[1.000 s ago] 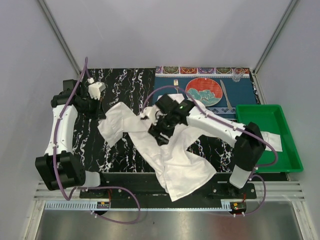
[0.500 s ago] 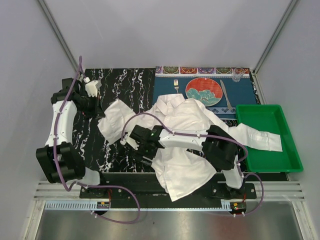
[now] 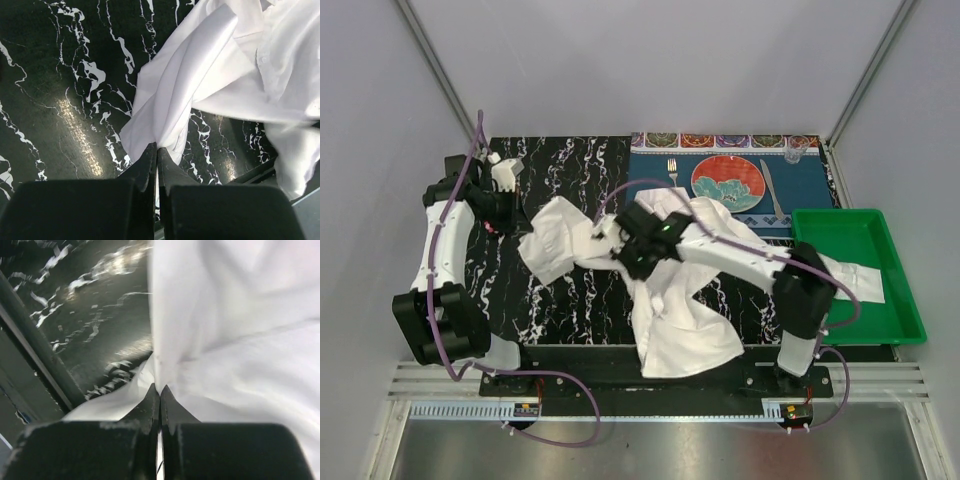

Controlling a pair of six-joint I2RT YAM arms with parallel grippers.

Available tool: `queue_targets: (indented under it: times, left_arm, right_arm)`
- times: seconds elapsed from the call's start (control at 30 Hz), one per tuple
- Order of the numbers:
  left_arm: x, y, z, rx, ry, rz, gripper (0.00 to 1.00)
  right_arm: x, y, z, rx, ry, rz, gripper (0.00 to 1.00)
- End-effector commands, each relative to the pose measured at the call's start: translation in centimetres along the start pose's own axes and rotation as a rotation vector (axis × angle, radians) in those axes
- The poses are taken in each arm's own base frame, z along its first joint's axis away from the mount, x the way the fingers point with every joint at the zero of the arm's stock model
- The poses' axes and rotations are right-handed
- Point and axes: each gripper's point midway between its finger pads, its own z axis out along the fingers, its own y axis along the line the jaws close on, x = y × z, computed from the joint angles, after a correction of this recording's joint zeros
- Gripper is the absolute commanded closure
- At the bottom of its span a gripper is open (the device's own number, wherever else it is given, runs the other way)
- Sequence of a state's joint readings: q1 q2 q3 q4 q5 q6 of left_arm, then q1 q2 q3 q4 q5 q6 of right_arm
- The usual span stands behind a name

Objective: Pin the brooch onto the clothing
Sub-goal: Flatten out the clothes at the center of the board.

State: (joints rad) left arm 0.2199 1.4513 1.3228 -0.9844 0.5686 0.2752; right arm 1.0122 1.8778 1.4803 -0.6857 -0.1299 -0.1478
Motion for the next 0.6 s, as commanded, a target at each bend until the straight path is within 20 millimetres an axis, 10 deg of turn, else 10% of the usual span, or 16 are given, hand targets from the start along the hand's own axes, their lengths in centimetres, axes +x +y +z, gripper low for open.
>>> queue_targets:
  times: [0.0,0.37,0.57]
  left_arm:
    - [-3.3,-2.0,-0.8,0.045,-0.086,0.039,1.0]
    - [-9.9,-2.1,2.6,-0.024,-0.152,0.041,1.0]
    - [-12.9,-1.8,4.1,-0.042,-0.17,0.031,1.0]
  right_arm:
    - [-0.6,-5.6,-7.9,0.012,-0.153,0.054,1.0]
    - [10.7,-20.3,-7.2,0.077,0.025,0.38,0.92]
    - [10.5,-22.1,-8.6,0.058,0.026,0.404,0.49]
